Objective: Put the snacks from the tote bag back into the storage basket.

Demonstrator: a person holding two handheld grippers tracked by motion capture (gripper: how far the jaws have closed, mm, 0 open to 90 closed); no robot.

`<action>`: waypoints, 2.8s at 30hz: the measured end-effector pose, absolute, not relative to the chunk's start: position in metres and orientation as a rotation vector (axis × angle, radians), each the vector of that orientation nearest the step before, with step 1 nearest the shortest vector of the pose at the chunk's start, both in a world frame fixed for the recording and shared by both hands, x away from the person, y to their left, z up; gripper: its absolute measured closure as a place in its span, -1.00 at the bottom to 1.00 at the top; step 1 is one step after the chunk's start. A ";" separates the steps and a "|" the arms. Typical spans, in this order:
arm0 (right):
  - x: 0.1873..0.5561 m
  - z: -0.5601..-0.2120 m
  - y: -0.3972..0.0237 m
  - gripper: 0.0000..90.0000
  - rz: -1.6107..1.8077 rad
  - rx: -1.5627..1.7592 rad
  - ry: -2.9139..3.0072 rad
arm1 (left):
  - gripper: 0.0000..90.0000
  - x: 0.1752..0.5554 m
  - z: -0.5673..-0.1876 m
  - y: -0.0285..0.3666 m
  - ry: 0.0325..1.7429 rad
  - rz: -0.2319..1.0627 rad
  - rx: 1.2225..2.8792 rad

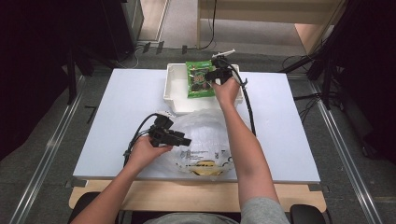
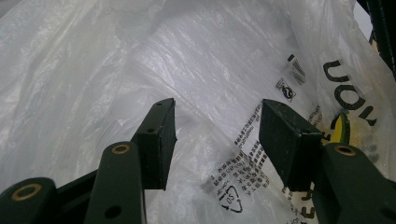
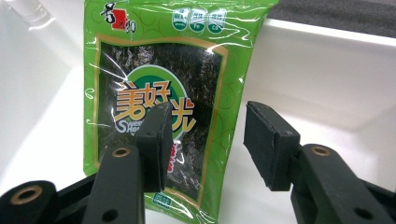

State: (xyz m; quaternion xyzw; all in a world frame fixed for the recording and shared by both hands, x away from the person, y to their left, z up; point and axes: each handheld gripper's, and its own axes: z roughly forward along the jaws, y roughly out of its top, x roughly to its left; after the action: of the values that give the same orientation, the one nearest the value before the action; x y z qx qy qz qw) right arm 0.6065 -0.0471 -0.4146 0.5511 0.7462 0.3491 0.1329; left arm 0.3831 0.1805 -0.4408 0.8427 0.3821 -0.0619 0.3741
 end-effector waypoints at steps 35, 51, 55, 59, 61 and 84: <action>0.583 -0.383 -0.042 0.10 1.135 1.505 2.269 | -0.03 0.384 -0.442 0.180 0.993 -0.174 2.158; 0.559 -0.374 -0.055 0.09 1.242 1.434 2.310 | -0.04 0.385 -0.442 0.181 1.002 -0.172 2.148; 0.553 -0.373 -0.060 0.09 1.219 1.413 2.327 | -0.04 0.385 -0.442 0.181 1.002 -0.171 2.147; 0.547 -0.374 -0.064 0.09 1.220 1.405 2.342 | -0.04 0.385 -0.442 0.182 1.006 -0.168 2.146; 0.543 -0.374 -0.067 0.09 1.237 1.393 2.340 | -0.04 0.386 -0.442 0.182 1.007 -0.166 2.146; 0.487 -0.378 -0.079 0.12 1.298 1.284 2.410 | -0.04 0.387 -0.441 0.185 1.023 -0.163 2.128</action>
State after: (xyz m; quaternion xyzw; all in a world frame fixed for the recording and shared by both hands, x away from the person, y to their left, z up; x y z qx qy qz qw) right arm 0.4869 -0.0791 -0.3781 0.4239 0.7956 0.4287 0.0591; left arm 0.3873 0.1851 -0.4409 0.8325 0.4001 -0.0637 0.3780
